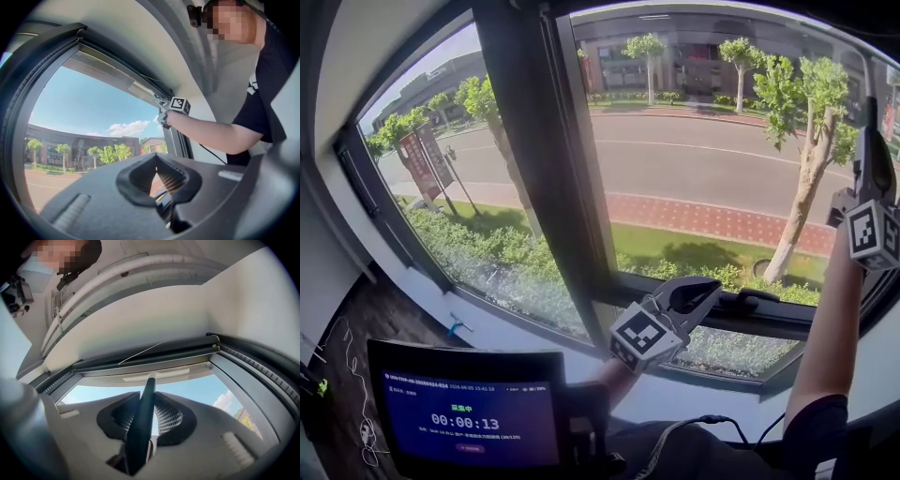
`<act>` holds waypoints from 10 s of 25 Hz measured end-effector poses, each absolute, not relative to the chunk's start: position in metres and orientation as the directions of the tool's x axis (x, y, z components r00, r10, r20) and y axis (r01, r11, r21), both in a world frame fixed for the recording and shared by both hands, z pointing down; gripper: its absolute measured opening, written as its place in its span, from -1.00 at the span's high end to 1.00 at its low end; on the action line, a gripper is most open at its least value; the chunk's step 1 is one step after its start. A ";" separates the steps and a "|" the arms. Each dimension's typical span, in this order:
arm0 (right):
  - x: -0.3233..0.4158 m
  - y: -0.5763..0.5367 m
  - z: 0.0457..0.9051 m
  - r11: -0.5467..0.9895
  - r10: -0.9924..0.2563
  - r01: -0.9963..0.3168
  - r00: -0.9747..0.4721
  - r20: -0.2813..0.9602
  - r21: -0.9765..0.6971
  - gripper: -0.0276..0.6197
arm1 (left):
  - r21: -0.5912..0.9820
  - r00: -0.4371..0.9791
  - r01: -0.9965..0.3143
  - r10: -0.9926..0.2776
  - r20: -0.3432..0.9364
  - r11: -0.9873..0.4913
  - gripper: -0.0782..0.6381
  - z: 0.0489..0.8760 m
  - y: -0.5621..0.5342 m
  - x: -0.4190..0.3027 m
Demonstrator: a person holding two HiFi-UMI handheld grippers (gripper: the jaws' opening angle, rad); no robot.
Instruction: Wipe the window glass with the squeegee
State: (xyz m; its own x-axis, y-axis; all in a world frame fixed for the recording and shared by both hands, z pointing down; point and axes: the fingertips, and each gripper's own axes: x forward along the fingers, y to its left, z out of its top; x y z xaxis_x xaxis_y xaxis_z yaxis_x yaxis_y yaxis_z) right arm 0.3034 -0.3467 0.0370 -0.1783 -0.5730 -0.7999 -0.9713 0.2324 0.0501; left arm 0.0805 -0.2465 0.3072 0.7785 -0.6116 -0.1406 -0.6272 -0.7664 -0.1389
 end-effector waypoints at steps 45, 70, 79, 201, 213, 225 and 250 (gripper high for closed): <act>0.307 -0.314 0.114 0.187 -0.678 -0.981 -0.171 -0.715 0.057 0.61 | -0.113 0.825 -0.564 -0.552 -0.122 -0.818 0.77 0.322 -0.236 0.098; 0.305 -0.315 0.198 0.170 -0.780 -0.985 -0.145 -0.609 0.016 0.61 | -0.087 0.846 -0.531 -0.522 -0.114 -0.843 0.77 0.338 -0.246 0.098; 0.308 -0.310 0.229 0.166 -0.814 -0.986 -0.134 -0.565 -0.004 0.61 | -0.083 0.848 -0.528 -0.519 -0.110 -0.845 0.77 0.345 -0.245 0.101; 0.313 -0.240 0.421 0.152 -0.970 -0.978 -0.119 -0.214 -0.146 0.61 | -0.004 0.868 -0.497 -0.497 -0.001 -0.868 0.77 0.380 -0.218 0.104; 0.232 -0.224 0.313 0.321 -0.860 -0.946 -0.272 -0.433 -0.043 0.61 | -0.022 0.804 -0.594 -0.593 -0.043 -0.804 0.77 0.380 -0.164 0.054; 0.190 -0.231 0.239 0.416 -0.772 -0.910 -0.355 -0.527 0.004 0.61 | -0.057 0.741 -0.671 -0.665 -0.097 -0.739 0.77 0.354 -0.148 0.026; 0.134 -0.289 0.053 0.296 -0.594 -0.951 -0.256 -0.763 0.088 0.61 | -0.141 0.757 -0.653 -0.638 -0.139 -0.744 0.77 0.318 -0.202 -0.062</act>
State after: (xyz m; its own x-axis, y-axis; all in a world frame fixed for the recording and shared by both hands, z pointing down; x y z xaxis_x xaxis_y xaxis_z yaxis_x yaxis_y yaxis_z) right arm 0.1340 -0.2889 0.0531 -0.2559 -0.5940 -0.7627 -0.9510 0.2963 0.0883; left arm -0.0615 -0.2021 0.3185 0.7572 -0.6382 -0.1392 -0.6530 -0.7442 -0.1406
